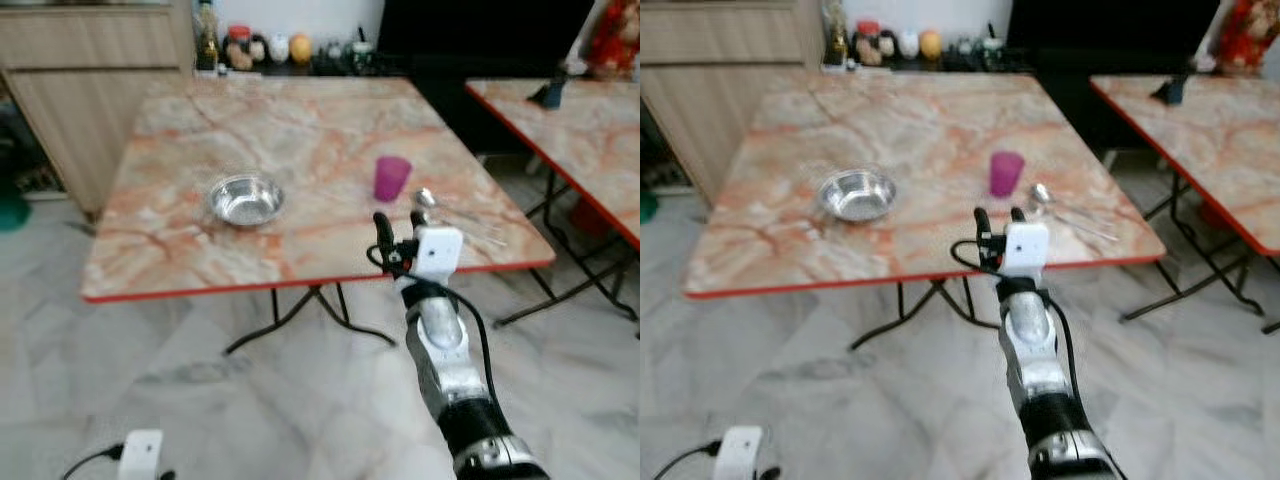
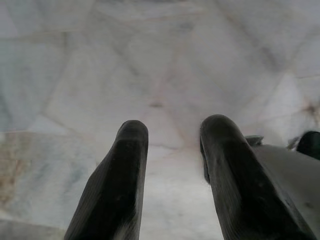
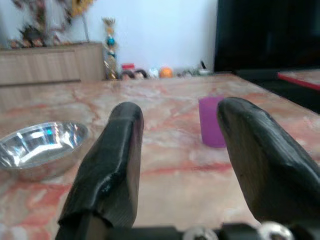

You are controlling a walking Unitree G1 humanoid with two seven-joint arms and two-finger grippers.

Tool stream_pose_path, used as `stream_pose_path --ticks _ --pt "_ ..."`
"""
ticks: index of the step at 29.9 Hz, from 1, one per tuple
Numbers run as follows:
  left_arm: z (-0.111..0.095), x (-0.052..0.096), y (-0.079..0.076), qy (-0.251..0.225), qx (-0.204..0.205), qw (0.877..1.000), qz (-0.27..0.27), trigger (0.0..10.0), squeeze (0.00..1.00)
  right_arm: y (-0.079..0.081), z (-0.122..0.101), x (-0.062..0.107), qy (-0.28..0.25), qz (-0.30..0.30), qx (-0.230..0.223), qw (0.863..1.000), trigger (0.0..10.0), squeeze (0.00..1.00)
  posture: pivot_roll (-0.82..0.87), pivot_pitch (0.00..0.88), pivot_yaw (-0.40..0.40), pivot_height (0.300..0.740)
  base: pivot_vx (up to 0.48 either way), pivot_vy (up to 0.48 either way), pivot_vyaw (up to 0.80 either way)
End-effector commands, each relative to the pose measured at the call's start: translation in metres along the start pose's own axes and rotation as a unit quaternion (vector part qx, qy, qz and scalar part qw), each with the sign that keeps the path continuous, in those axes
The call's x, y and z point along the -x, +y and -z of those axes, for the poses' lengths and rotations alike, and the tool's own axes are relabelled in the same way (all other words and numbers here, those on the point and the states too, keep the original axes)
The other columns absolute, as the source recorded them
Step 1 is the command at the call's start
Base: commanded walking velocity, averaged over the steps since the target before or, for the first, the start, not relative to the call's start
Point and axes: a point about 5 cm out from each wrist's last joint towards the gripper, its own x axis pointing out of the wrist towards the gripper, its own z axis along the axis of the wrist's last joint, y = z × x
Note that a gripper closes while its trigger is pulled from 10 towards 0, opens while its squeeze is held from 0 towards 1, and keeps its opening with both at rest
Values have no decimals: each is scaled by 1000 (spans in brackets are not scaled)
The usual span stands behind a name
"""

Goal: Setting the table

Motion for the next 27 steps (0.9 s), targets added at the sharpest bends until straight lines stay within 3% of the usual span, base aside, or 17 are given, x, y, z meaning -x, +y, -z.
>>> stream_pose_path --ticks 1,6,12,20,27 --pt "7 1 -5 13 4 1000 7 10000 0 -1 -3 -1 -5 1 1 1000 10000 0 -18 0 -61 740 0 319 688" --pt "4 0 -11 11 5 1000 9 10000 0 -1 -3 -2 -5 0 0 1000 10000 0 -13 0 -62 740 0 320 669" --pt "2 -1 -12 9 7 1000 9 10000 0 1 -2 -1 -3 -1 -5 1000 10000 0 -9 0 -62 740 0 312 0" --pt "2 -1 -14 4 6 1000 10 10000 0 -2 -1 -1 0 7 -10 1000 10000 0 -11 0 -59 740 0 0 0" --pt "2 -2 -26 1 9 1000 20 10000 0 -6 -1 -1 1 15 -11 1000 10000 0 -9 0 -58 740 0 0 0"
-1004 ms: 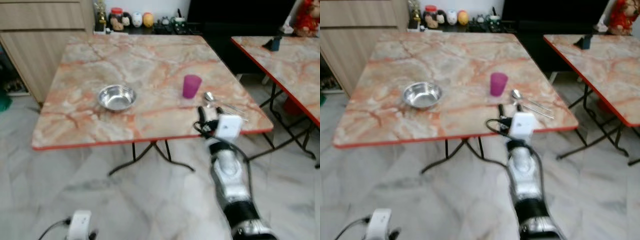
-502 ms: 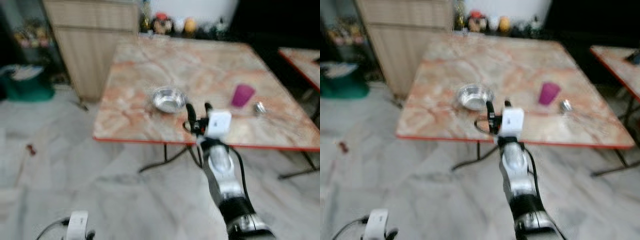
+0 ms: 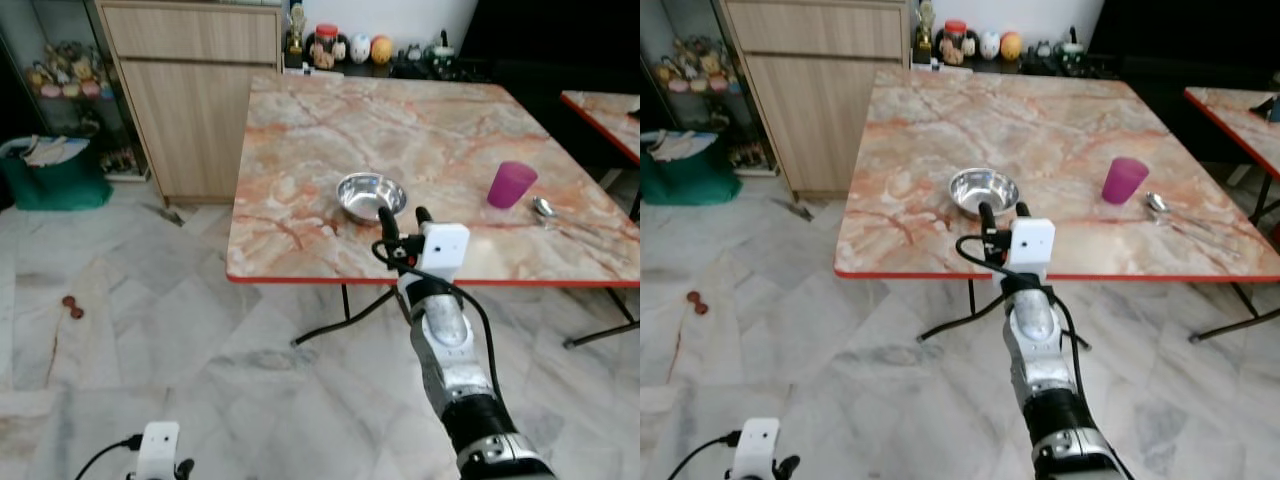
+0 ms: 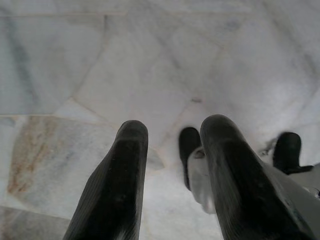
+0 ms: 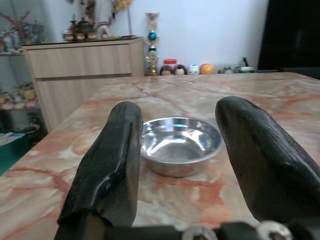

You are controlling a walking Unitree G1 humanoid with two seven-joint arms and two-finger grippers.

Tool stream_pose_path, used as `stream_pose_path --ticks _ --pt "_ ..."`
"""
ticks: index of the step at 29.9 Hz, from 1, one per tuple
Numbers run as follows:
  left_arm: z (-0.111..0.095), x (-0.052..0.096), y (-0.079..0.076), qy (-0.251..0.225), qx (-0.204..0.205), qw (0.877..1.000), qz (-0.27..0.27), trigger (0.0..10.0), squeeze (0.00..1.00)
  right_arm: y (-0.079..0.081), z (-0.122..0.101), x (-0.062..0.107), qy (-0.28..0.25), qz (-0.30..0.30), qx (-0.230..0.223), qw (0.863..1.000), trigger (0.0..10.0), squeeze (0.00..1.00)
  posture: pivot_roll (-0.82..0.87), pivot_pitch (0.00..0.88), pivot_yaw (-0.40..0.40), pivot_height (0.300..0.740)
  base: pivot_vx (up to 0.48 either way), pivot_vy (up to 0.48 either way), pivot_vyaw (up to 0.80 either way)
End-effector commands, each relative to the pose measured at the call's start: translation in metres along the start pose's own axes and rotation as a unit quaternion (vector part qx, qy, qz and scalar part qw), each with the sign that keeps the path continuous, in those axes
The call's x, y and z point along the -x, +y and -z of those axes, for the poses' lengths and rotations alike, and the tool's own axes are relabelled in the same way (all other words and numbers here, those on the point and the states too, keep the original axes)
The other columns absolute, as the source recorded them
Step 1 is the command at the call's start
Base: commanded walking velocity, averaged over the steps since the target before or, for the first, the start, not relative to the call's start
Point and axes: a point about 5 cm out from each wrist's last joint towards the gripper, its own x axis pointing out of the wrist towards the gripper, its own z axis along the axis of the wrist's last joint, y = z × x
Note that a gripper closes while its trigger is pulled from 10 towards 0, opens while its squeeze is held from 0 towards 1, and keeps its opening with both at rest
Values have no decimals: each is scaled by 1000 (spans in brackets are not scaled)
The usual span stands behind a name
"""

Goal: Setting the table

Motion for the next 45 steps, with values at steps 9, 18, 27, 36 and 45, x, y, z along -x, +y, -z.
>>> stream_pose_path --ticks 9,18,27,36,45 --pt "2 0 -6 4 -2 1000 2 10000 0 -7 0 1 2 15 -3 1000 10000 0 -10 0 -57 740 0 0 0" --pt "3 2 13 4 -1 1000 -7 10000 0 -7 0 1 2 13 -3 1000 10000 0 -12 0 -57 740 0 0 0" --pt "2 1 9 3 -1 1000 -5 10000 0 -6 0 0 4 10 -3 1000 10000 0 -11 0 -58 740 83 0 0" --pt "1 1 8 2 -2 1000 -4 10000 0 -5 1 0 7 6 8 1000 10000 0 -13 0 -58 740 280 0 0" --pt "1 1 8 2 -2 1000 -4 10000 0 -4 0 0 4 4 4 1000 10000 0 -13 0 -59 740 281 0 0"
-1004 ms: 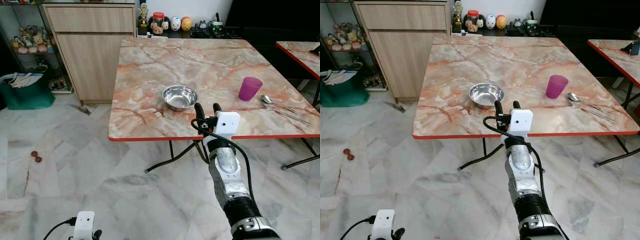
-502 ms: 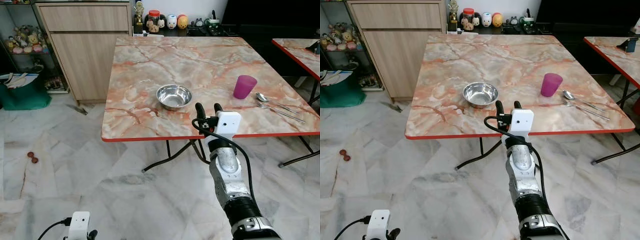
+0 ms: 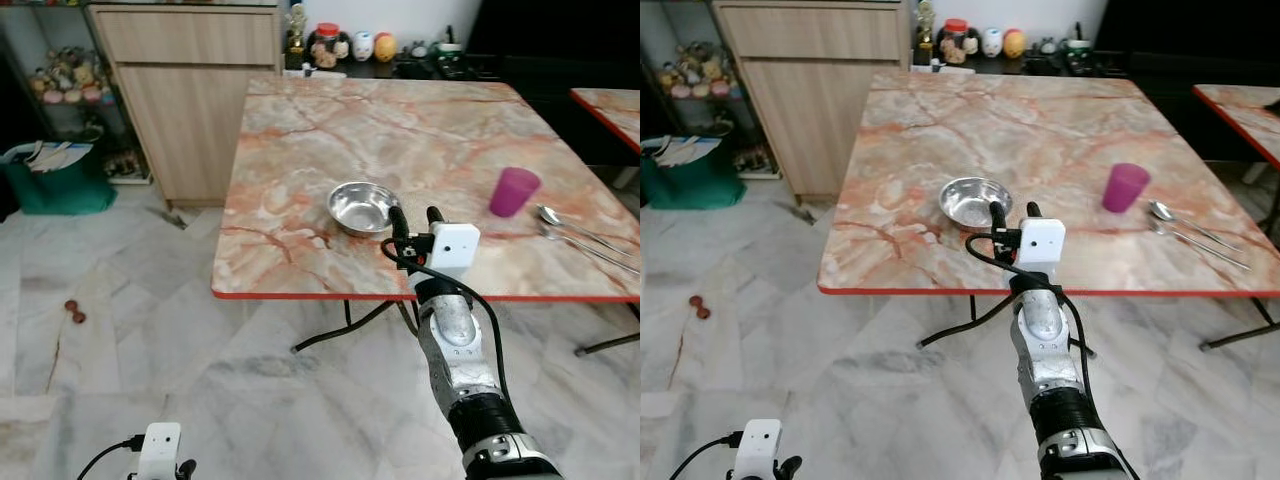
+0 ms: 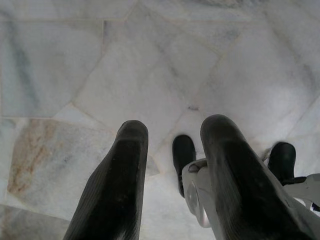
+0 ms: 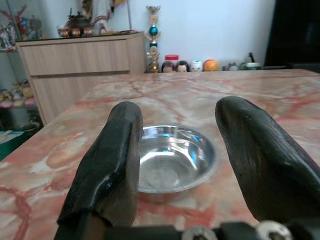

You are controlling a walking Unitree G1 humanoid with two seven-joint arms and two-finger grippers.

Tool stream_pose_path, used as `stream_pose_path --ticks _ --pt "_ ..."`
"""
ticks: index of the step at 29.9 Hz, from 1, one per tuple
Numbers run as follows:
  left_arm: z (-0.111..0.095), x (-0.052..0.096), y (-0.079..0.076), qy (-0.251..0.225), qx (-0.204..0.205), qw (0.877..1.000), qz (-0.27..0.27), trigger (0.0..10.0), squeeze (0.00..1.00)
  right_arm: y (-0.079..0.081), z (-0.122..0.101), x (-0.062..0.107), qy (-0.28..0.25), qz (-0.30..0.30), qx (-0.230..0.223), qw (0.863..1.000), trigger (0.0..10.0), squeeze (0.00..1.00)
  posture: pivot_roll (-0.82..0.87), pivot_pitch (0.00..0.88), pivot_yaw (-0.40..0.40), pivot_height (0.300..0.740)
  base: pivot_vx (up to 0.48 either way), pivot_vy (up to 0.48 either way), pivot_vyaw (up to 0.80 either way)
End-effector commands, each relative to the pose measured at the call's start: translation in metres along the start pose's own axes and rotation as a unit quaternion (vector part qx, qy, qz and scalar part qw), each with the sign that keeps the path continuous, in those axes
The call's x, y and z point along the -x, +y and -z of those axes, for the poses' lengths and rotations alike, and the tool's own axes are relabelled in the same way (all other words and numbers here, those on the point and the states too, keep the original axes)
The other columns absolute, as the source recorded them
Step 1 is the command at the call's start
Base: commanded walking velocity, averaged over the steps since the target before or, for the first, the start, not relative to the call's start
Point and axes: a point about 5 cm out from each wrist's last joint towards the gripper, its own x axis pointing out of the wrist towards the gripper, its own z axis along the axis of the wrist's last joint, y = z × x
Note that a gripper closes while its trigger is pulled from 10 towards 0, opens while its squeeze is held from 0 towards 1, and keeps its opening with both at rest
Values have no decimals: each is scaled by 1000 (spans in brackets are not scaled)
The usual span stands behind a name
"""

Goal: Setting the table

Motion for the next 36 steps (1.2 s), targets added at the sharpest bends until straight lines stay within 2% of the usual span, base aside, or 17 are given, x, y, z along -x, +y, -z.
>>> stream_pose_path --ticks 1,21,27,31,32,33,36 --pt "2 0 -2 3 2 1000 1 10000 0 -1 0 0 4 2 0 1000 10000 0 -13 0 -59 740 281 0 0" --pt "4 0 -7 5 -1 1000 4 10000 0 -4 1 1 7 7 -3 1000 10000 0 -16 0 -58 740 282 0 0" --pt "4 0 -8 4 -2 1000 5 10000 0 -4 2 1 10 11 -10 1000 10000 0 -16 0 -57 740 0 0 0" --pt "5 0 -9 4 -2 1000 5 10000 0 -8 8 3 32 25 -30 999 10000 0 -18 0 -57 740 0 0 0" --pt "5 0 -9 5 -2 1000 5 10000 0 -10 9 5 36 36 -52 997 10000 1000 -20 0 -56 740 0 0 0" --pt "5 0 -9 5 -2 1000 5 10000 0 -15 12 6 41 54 -84 994 10000 1000 -19 0 -57 740 0 0 0" --pt "6 0 -9 6 -2 1000 6 10000 0 -24 17 8 61 85 -115 988 10000 1000 -21 0 -55 740 0 0 0"
